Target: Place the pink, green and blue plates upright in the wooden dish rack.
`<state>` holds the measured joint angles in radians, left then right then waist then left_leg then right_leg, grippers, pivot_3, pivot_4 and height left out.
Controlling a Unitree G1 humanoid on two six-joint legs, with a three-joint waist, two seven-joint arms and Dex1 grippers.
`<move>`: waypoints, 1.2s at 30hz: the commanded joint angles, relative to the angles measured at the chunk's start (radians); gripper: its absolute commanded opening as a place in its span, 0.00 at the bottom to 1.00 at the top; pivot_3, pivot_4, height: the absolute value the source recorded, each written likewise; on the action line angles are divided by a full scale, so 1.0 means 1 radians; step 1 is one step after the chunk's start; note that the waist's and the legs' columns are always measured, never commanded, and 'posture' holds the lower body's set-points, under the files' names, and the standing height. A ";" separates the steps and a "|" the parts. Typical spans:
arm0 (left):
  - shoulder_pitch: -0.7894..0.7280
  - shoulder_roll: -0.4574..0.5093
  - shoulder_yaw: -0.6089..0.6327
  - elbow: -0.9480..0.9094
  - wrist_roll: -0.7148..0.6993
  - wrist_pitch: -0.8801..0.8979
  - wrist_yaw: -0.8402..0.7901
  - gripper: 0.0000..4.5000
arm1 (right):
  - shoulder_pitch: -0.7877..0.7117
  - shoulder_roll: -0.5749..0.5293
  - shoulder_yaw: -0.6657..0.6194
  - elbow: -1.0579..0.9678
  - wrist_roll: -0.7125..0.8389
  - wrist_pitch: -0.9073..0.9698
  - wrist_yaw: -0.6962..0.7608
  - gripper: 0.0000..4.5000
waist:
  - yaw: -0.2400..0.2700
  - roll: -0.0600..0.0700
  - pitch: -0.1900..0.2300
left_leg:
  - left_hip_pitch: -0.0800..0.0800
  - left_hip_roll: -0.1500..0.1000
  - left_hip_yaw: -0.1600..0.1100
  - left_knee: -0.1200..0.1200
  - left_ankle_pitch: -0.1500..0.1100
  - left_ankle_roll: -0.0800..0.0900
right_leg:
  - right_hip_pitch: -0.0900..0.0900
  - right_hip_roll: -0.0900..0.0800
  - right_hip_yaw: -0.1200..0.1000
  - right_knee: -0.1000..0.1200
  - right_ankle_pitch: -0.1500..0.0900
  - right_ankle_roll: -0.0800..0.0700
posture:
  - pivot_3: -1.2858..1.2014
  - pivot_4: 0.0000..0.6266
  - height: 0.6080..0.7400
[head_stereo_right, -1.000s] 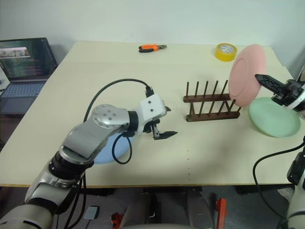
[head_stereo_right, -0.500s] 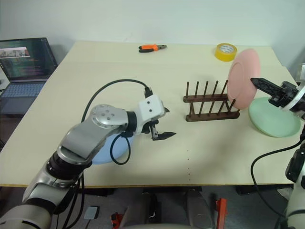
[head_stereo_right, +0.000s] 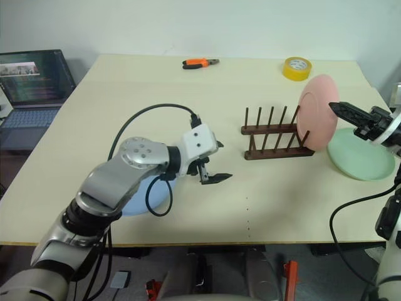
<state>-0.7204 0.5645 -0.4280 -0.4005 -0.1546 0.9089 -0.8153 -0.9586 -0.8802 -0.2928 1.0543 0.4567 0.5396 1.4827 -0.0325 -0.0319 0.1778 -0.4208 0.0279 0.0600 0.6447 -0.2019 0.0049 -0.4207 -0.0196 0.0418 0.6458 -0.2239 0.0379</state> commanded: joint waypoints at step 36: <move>-0.035 -0.156 -0.033 0.123 0.008 -0.187 -0.043 1.00 | 0.493 -0.262 0.100 -0.367 -0.254 -0.233 -0.225 0.81 | 0.004 0.002 -0.001 | 0.004 -0.002 0.002 0.002 0.000 0.000 | 0.004 -0.001 0.003 -0.001 -0.001 -0.001 | 0.52 0.24 1.00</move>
<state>-0.7446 0.4202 -0.4565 -0.2709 -0.1530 0.7296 -0.8738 -0.4459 -1.1209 -0.2066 0.6783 0.2421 0.3456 1.2630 -0.0288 -0.0296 0.1766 -0.4167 0.0258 0.0623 0.6468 -0.2016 0.0052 -0.4168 -0.0209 0.0451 0.6448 -0.2245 0.0365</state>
